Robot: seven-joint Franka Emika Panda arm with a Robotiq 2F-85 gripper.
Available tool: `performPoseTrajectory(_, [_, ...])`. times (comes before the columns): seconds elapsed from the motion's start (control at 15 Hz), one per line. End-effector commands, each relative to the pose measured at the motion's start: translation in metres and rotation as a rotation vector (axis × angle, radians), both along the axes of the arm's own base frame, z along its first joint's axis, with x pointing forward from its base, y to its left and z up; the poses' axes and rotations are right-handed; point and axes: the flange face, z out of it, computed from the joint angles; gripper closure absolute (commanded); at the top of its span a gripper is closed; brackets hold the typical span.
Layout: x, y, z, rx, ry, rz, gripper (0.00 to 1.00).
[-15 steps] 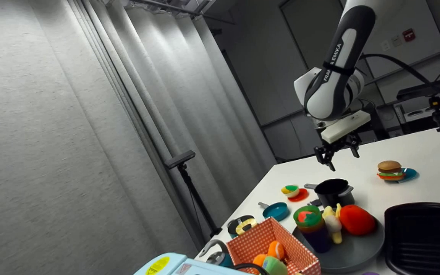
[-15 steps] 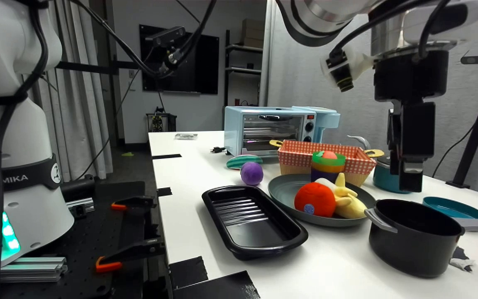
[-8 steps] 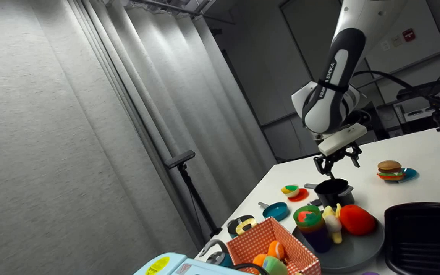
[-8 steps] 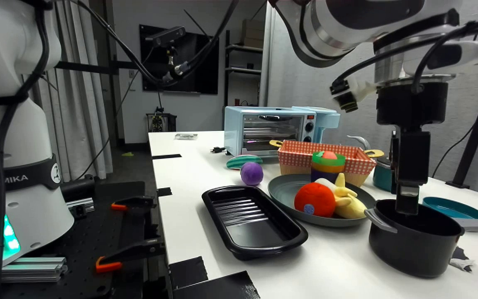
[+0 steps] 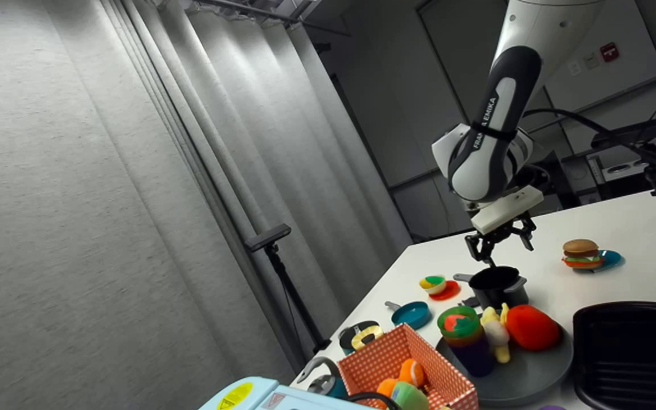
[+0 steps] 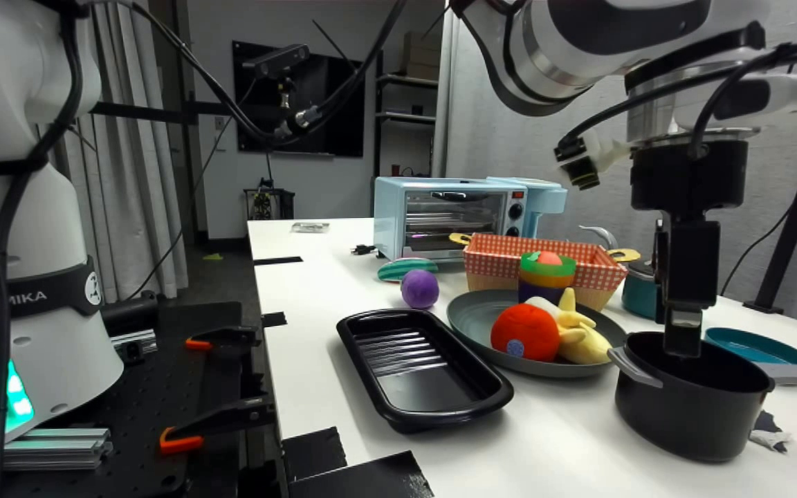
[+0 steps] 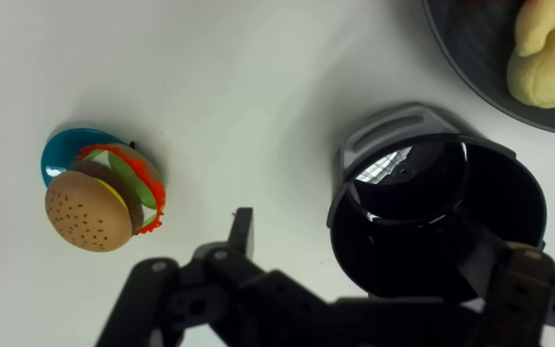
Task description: Move the black pot forwards
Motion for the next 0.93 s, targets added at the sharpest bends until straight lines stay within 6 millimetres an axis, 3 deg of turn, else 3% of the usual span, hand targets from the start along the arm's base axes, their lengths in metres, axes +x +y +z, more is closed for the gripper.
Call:
performPoseTrajectory(0.0, [-0.001,0.003,0.000,0.002,-0.007,-0.007,0.00])
performPoseTrajectory(0.47, [0.005,0.008,-0.028,0.046,-0.011,-0.058,0.00])
performPoseTrajectory(0.87, [0.013,-0.006,-0.050,0.054,-0.035,-0.093,0.00])
